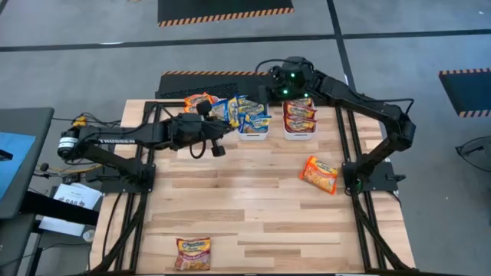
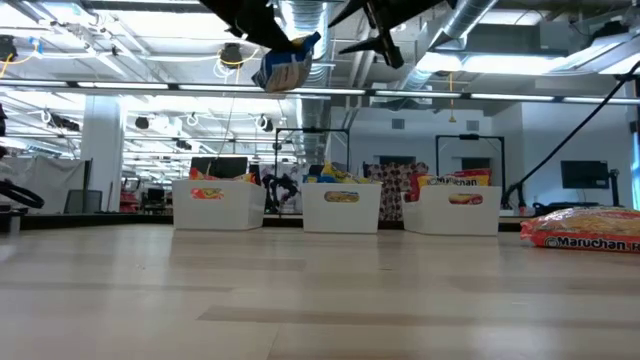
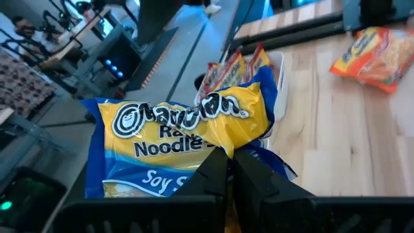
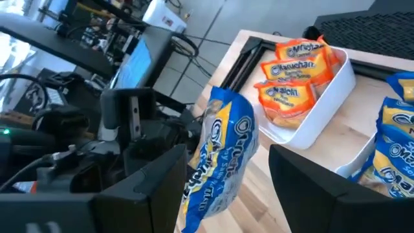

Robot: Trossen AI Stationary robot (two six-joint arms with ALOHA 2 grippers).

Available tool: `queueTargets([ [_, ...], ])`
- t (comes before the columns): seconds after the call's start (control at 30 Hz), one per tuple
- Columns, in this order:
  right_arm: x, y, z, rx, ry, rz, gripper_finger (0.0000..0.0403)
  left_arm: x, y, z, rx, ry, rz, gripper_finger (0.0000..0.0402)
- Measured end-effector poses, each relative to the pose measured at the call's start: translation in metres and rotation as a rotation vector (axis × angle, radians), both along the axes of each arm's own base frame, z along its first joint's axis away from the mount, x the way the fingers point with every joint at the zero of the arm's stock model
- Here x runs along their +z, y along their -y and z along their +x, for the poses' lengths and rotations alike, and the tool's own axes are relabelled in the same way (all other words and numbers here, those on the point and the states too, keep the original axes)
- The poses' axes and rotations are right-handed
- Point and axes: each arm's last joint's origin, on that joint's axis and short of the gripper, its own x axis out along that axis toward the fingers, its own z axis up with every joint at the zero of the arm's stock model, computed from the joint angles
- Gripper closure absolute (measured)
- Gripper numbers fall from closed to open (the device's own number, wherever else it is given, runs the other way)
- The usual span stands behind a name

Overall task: Sort Maruchan noodles
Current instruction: Put the blue noodle pack into the middle white bin

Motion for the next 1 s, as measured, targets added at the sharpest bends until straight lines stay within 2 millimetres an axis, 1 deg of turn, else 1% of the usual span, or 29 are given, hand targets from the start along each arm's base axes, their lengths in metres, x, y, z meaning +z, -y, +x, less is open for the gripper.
queueTargets([
  [0.17, -0.001, -0.007, 0.006, -0.028, -0.004, -0.001, 0.0157, 0.006, -0.005, 0.002, -0.042, 0.053, 0.011, 0.0401],
  [0.33, -0.014, -0.002, 0.02, -0.059, 0.002, 0.038, 0.0157, 0.007, -0.006, 0.002, -0.048, 0.047, 0.042, 0.0401],
  [0.47, -0.021, 0.002, 0.031, -0.023, 0.032, 0.058, 0.0158, 0.007, -0.006, 0.002, -0.052, 0.038, 0.055, 0.0401],
  [0.53, -0.021, 0.001, 0.036, 0.001, 0.057, 0.052, 0.0158, 0.006, -0.007, 0.001, -0.047, 0.029, 0.051, 0.0401],
  [0.77, -0.021, -0.004, 0.037, 0.01, 0.051, 0.061, 0.0158, 0.006, -0.01, 0.001, -0.033, 0.027, 0.048, 0.0401],
  [0.87, -0.029, -0.006, 0.046, 0.014, 0.037, 0.067, 0.0158, 0.006, -0.01, 0.001, -0.036, 0.027, 0.048, 0.0401],
  [1.0, -0.043, -0.006, 0.055, 0.019, 0.006, 0.12, 0.0158, 0.005, -0.01, 0.001, -0.041, 0.02, 0.053, 0.0401],
])
